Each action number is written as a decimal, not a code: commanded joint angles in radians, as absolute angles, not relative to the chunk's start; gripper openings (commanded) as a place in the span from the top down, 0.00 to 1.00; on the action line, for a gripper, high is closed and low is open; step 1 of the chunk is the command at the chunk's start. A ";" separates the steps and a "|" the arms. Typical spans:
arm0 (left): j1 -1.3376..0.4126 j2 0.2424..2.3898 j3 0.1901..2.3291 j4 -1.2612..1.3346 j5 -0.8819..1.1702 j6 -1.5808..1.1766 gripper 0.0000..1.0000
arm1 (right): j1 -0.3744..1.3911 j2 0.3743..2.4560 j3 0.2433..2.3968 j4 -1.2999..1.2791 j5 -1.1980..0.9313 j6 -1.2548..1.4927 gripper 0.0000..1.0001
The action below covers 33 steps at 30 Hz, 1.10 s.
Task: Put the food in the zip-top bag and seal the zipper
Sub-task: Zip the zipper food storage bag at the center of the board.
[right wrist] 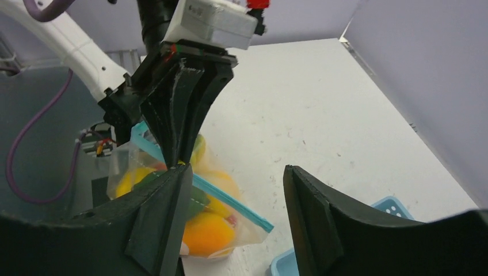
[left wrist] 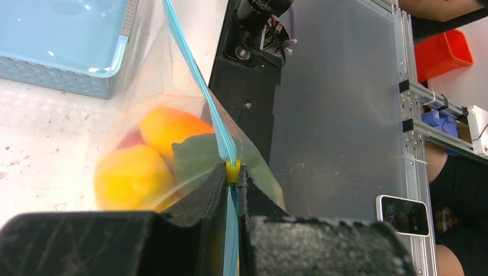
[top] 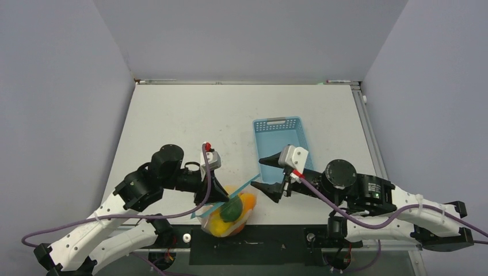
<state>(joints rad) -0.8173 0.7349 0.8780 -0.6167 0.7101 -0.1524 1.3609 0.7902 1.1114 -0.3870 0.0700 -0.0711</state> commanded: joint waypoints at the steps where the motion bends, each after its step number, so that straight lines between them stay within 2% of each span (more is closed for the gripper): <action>1: -0.821 0.751 0.965 -0.597 0.739 -0.137 1.00 | 1.356 0.848 1.179 -0.464 -0.045 -0.116 0.40; 14: -0.821 0.800 1.043 -0.681 0.728 -0.087 1.00 | 1.352 1.002 1.231 -0.538 -0.208 -0.264 0.32; 23: -0.825 0.788 1.048 -0.700 0.728 -0.071 1.00 | 1.318 1.112 1.261 -0.566 -0.277 -0.319 0.32; 28: -0.828 0.774 1.053 -0.705 0.727 -0.068 1.00 | 1.278 1.153 1.259 -0.561 -0.350 -0.327 0.38; 33: -0.831 0.763 1.055 -0.706 0.724 -0.064 1.00 | 1.245 1.182 1.257 -0.568 -0.419 -0.331 0.58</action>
